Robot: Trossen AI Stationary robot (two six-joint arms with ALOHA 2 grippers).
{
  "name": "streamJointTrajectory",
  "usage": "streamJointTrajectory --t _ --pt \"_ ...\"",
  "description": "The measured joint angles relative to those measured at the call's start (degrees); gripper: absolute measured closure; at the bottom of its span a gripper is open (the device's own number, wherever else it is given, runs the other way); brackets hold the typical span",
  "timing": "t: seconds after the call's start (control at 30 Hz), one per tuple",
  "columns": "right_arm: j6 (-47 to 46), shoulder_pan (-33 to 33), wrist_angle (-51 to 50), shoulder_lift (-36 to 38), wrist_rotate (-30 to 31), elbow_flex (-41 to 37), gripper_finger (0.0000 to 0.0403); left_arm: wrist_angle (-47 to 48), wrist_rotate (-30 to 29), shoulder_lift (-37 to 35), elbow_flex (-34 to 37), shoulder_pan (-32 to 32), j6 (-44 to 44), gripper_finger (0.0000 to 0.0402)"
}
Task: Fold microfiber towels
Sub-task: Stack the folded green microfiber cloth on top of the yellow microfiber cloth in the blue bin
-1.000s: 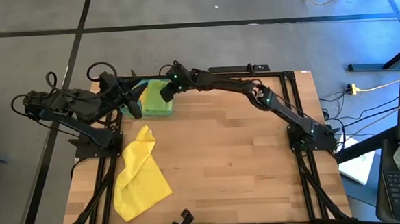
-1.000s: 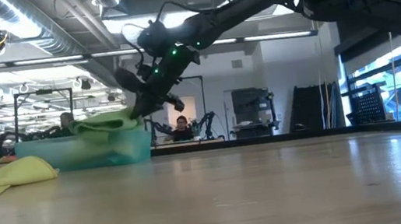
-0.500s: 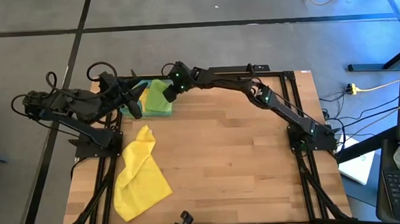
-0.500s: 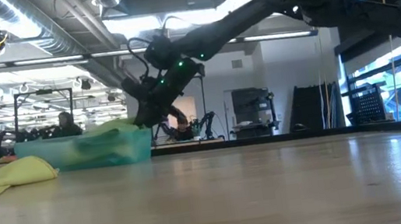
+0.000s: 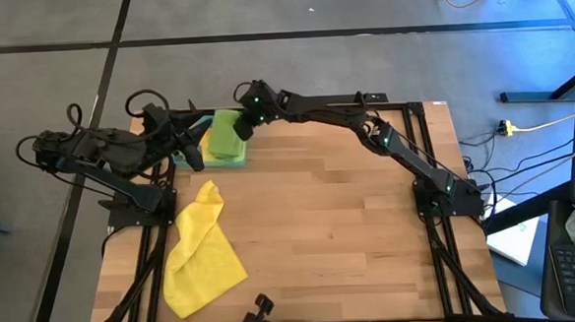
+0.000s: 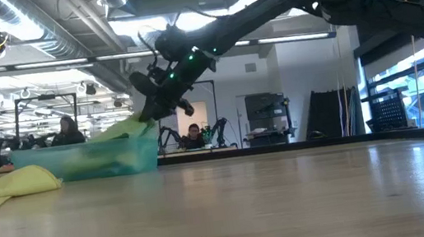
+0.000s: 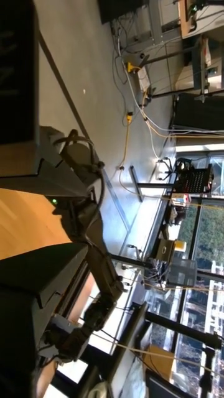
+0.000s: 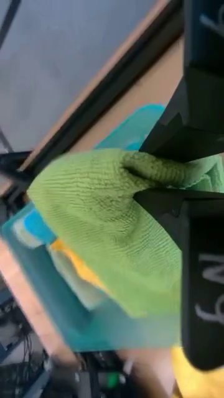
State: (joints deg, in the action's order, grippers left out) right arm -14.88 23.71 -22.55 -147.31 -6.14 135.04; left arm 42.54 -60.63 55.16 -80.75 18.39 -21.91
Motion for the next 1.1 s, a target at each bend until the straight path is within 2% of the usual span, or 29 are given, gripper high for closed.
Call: streamJointTrajectory --t 0.17,0.27,0.5,0.63,0.8,0.93,1.1 --pt "-1.1 0.4 -3.6 0.0 -9.8 -0.1 0.033 0.8 0.0 0.0 0.0 0.0 0.0 0.0276" --pt "0.0 0.4 -7.0 -0.4 -12.3 0.0 0.0297 0.8 -0.1 0.0 0.0 0.0 0.0 0.0276" --pt "-1.2 0.0 -2.9 -0.4 -5.8 -0.1 0.0172 0.8 -0.2 0.0 0.0 0.0 -0.3 0.0276" --pt "-1.6 0.2 1.6 -0.4 -5.5 -0.1 0.0132 0.8 -0.1 0.0 0.0 0.0 -0.3 0.0276" --pt "-1.4 0.2 3.7 -0.1 -5.5 -0.1 0.0124 0.9 0.0 0.0 0.0 0.0 -0.4 0.0276" --pt "-1.3 0.7 -0.3 2.3 -3.1 -0.1 0.0128 2.3 0.1 0.0 0.0 0.0 -0.4 0.0276" --pt "2.0 2.3 -8.2 8.3 -1.4 -0.1 0.0156 12.7 0.9 0.4 -0.1 -1.0 -3.0 0.0276"
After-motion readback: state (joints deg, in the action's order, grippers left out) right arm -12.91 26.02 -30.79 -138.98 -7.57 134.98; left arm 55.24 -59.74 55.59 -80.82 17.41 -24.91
